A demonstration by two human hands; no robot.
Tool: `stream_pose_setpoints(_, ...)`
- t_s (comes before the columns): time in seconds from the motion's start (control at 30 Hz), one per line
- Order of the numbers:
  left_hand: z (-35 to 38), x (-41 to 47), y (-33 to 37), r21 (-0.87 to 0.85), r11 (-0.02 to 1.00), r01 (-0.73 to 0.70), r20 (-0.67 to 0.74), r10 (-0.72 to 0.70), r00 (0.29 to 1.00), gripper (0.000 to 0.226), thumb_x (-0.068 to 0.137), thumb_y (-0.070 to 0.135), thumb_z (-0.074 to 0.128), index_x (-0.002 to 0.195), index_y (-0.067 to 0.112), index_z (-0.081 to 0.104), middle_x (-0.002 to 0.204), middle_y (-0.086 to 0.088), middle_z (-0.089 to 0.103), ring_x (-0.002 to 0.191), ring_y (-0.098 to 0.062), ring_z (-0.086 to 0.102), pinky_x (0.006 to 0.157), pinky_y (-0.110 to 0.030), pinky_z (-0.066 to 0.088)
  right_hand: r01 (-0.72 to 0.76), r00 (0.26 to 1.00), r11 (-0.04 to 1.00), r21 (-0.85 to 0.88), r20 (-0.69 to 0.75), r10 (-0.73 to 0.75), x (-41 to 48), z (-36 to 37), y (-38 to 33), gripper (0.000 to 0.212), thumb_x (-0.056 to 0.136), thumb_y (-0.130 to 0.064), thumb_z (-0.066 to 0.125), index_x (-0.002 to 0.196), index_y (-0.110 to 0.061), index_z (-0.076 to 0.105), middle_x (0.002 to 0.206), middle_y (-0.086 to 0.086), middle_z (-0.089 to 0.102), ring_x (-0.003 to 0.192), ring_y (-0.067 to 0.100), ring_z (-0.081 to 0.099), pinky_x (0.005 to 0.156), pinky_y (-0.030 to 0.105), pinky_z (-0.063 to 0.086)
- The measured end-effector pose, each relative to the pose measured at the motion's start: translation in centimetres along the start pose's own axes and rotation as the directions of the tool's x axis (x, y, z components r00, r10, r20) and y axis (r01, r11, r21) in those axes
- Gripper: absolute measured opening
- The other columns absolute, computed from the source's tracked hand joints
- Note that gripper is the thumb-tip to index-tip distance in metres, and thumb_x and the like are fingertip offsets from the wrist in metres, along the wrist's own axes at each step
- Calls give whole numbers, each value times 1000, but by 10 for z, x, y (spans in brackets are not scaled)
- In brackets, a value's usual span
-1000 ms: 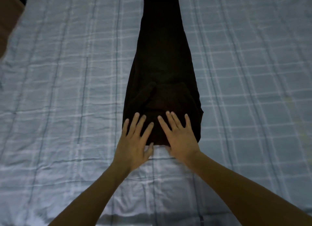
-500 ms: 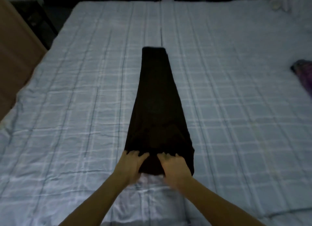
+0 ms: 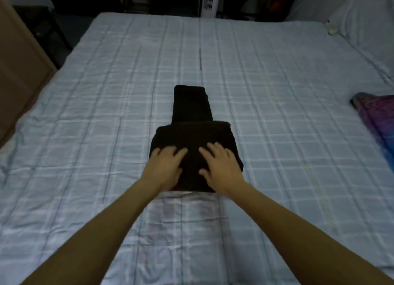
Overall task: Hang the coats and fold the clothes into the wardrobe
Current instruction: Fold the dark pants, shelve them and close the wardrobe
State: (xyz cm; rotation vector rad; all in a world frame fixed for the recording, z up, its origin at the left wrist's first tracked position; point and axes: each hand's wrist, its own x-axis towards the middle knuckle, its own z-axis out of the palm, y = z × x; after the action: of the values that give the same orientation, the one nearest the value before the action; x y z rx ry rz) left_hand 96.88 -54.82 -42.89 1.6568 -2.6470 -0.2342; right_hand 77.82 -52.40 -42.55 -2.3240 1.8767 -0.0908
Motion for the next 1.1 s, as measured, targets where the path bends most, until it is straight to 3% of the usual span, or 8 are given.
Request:
stream_pose_setpoints(0.07,41,-5,7,65,998,17,188,-29,982,75,92,40,50,151,23,6,157,-16,10,145,-28,9,115,-46,10,-28,971,998,-57,238,40,3,39,10,77,91,-48,50,151,-22,9,159,7,5,145,27,0,115,49,7)
stream_pose_setpoints(0.17,86,3,6,68,996,53,184,-65,981,87,90,49,50,150,26,-10,158,-14,-10,146,-28,-10,115,-48,-5,-44,966,993,-113,250,71,12,76,21,84,88,-51,52,151,-20,4,158,11,2,145,30,0,115,51,5)
stream_pose_setpoints(0.4,143,33,0,119,987,103,45,-109,993,129,50,50,86,149,25,7,154,-22,19,141,-38,21,107,-62,23,99,986,954,-284,154,-57,26,119,32,107,82,-42,65,148,-17,-15,155,23,-14,142,37,-16,110,58,-16)
stream_pose_setpoints(0.53,148,65,3,164,980,114,19,-118,993,107,61,32,85,148,20,24,149,-27,29,136,-42,31,103,-62,31,58,990,969,-240,141,-24,55,131,42,90,86,-30,64,151,-15,3,155,24,5,144,36,4,114,58,1)
stream_pose_setpoints(0.7,145,59,9,124,987,101,66,-110,992,82,67,15,80,140,19,43,137,-28,46,124,-43,48,98,-55,44,70,995,992,-105,78,-62,46,143,44,80,44,-21,90,119,-13,64,120,18,63,108,30,63,92,47,50)
stream_pose_setpoints(0.8,123,41,17,69,990,124,153,-133,979,74,81,16,66,146,24,32,146,-23,37,131,-37,41,106,-48,38,42,995,998,-48,87,-38,28,125,35,79,42,-23,90,116,-16,65,113,13,67,98,27,67,82,41,54)
stream_pose_setpoints(0.9,96,10,32,65,990,121,301,-135,944,70,86,16,53,147,29,21,146,-14,34,128,-29,41,103,-39,37,29,963,998,-60,270,-12,-4,88,17,65,77,-20,68,136,-18,44,127,8,54,107,27,59,86,39,47)
stream_pose_setpoints(1.1,2,-58,54,-154,988,-9,555,94,827,39,88,28,56,127,26,52,125,-5,60,107,-24,58,90,-33,48,35,894,997,75,443,-65,-86,-8,-29,30,82,-27,55,111,-17,56,102,7,65,91,28,61,74,32,45)
